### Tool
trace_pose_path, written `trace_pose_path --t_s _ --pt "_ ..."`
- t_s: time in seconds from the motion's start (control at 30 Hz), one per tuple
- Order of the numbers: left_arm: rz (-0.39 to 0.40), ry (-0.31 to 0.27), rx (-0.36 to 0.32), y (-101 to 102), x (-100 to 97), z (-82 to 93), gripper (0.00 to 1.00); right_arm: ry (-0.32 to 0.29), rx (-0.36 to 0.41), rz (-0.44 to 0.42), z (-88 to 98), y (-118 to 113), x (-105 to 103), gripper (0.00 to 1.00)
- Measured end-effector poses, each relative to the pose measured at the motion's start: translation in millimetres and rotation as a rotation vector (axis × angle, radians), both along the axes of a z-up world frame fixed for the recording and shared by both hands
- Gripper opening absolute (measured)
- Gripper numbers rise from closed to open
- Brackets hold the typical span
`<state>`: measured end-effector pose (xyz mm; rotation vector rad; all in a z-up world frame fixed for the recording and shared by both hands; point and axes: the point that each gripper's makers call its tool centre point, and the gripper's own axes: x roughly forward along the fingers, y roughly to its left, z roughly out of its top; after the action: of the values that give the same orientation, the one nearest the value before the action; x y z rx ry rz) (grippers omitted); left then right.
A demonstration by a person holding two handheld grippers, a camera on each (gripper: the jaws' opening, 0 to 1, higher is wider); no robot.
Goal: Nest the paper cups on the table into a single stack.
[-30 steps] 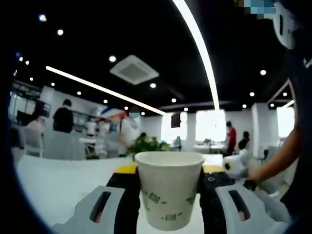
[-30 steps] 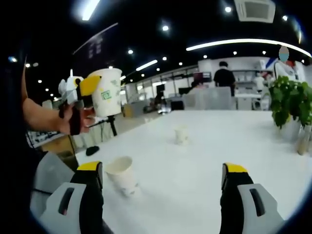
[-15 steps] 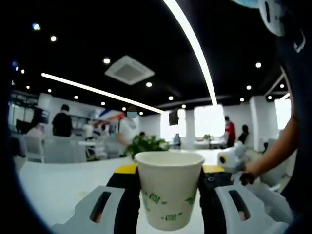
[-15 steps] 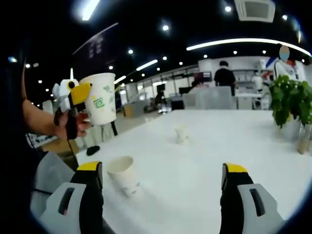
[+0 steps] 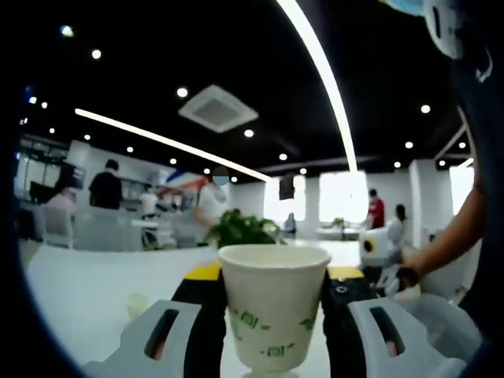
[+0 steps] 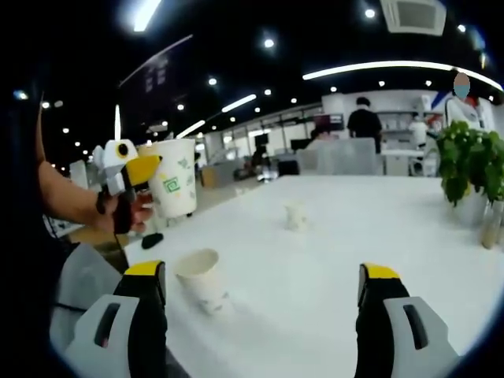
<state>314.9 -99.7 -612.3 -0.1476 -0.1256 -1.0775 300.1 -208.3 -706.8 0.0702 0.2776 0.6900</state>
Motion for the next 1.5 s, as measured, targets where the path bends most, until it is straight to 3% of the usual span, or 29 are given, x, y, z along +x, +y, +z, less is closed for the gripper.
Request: trace_pose_path --t_s 0.93,1.5 --pt "-0.011 0.048 0.046 -7.2 -1.4 -52.3 0.45 0.029 -0.026 0.020 -7.5 0.7 -1.6 1.00" --pt "-0.018 0.118 0.090 -6.5 -1.1 -88.8 0.45 0.039 -0.020 0.018 -12.8 4.6 -0.8 1.00"
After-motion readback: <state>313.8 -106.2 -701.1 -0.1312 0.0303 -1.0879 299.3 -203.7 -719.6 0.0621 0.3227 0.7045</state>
